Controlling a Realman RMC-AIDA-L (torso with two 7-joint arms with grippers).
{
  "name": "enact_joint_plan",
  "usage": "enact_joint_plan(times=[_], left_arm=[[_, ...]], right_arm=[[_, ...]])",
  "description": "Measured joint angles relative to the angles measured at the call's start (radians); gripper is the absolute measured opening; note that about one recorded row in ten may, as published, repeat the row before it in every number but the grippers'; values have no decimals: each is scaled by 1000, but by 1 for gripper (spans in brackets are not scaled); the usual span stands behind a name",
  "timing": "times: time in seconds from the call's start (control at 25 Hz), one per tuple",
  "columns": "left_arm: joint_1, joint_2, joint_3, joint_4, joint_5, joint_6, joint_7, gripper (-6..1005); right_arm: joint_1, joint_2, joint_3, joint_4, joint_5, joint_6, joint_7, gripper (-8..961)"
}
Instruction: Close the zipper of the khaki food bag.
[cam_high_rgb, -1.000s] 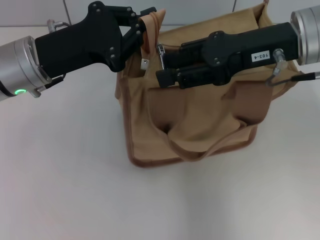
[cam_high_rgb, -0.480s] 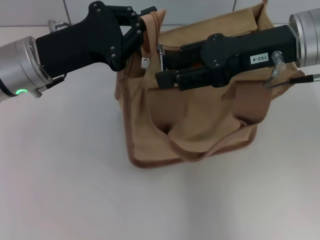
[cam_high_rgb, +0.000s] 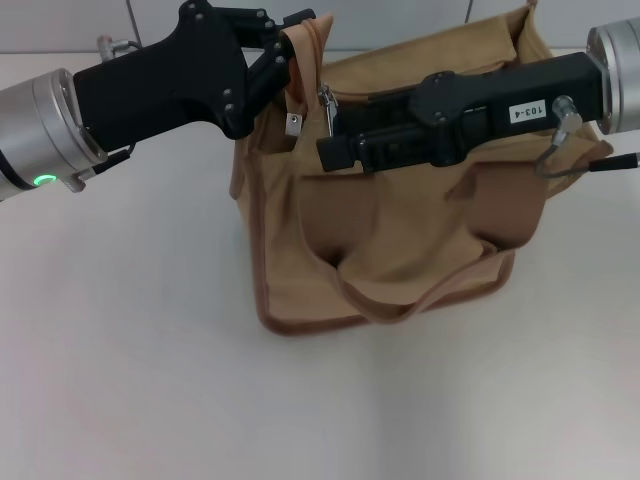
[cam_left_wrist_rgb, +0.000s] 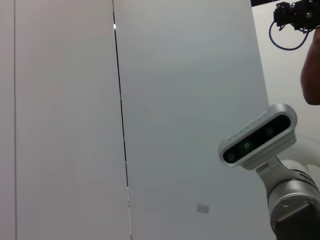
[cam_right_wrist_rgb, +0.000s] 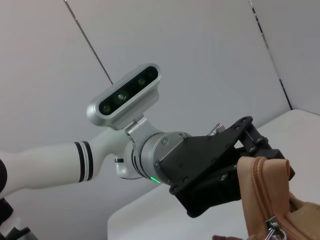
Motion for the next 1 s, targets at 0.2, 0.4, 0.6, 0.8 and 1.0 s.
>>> enact_joint_plan(times=[0.2, 0.4, 0.6, 0.8, 1.0], left_arm=[[0, -1, 1, 0, 0, 0, 0, 20], [0, -2, 2, 0, 0, 2, -1, 20], [0, -2, 6, 0, 0, 2, -1, 20], [0, -2, 6, 0, 0, 5, -1, 20], [2, -3, 6, -1, 1, 8, -1, 20]], right_arm=[[5, -2, 0, 14, 25, -1, 41, 579], [13, -4, 1, 38, 40, 1, 64, 580], [24, -4, 1, 85, 41, 19, 76, 574], [28, -1, 1, 104, 41, 32, 76, 506], [22, 2, 1, 100, 38, 36, 77, 321]])
